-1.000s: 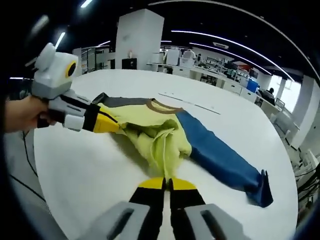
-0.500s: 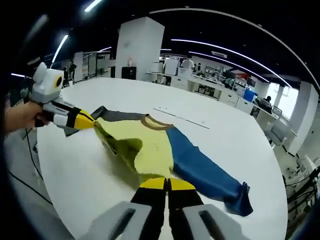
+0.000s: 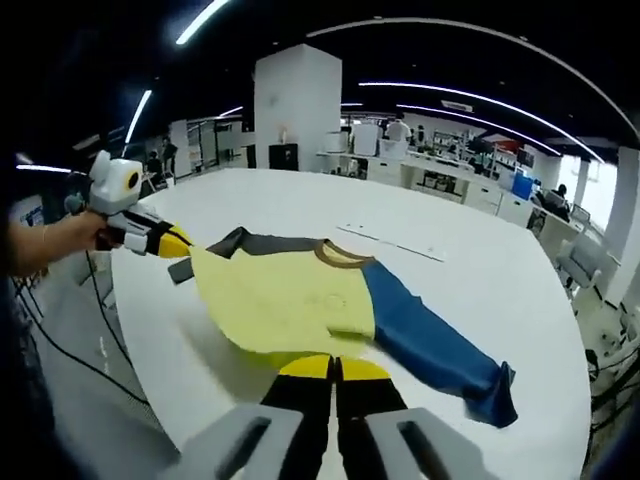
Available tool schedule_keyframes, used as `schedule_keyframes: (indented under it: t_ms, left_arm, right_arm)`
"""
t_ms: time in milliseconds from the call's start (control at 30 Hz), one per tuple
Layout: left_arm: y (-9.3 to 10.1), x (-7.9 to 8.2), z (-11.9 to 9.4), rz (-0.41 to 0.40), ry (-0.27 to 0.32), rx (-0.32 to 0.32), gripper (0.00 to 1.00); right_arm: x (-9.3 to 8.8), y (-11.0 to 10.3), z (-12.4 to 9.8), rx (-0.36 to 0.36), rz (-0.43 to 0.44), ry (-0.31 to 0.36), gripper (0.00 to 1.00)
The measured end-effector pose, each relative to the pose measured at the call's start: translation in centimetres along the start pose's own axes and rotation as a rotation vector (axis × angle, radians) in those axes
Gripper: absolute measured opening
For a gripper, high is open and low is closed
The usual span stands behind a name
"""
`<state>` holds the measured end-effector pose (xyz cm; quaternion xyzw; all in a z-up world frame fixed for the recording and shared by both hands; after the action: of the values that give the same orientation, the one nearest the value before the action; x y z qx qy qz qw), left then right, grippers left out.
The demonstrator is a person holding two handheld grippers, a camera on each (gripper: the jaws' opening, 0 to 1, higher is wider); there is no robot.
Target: Fold the garment on the visible template until the final outline fits inside the template.
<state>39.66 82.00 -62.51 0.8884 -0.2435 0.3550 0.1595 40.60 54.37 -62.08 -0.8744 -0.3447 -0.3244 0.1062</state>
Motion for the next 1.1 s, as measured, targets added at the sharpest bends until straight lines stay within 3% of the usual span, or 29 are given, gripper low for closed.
schedule_keyframes:
  t_ms: [133, 333, 833, 1100]
  left_arm:
    - [1.4, -0.5, -1.1, -0.088, 0.019, -0.14, 0.0]
    - [1.8, -2.4, -1.6, 0.019, -0.074, -0.112, 0.01]
    - [2.5, -6.6, -2.0, 0.075, -0.235, -0.097, 0.01]
    - [3.4, -5.1, -0.9, 0.121, -0.235, -0.066, 0.01]
  right_arm:
    - [-0.7, -0.9, -0.5, 0.054, 0.005, -0.009, 0.0]
    - [-2.3, -2.0, -0.5, 0.085, -0.041, -0.065, 0.0]
    - [-7.2, -4.9, 0.6, 0.128, -0.105, -0.234, 0.0]
    - [-10.1, -6.6, 2.2, 0.13, -0.127, -0.31, 0.0]
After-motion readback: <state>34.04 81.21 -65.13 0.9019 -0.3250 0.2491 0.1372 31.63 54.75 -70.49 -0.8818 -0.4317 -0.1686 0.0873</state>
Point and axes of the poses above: the point that each gripper's makers call its tool centre point, and the gripper's own axes: z roughly forward along the fingers, y roughly to its right, x roughly out of its top, the point moved 4 cm from there along -z, roughly backward along the fingers, and after that the axes turned 15 degrees about -y, right-handed, at the moved point
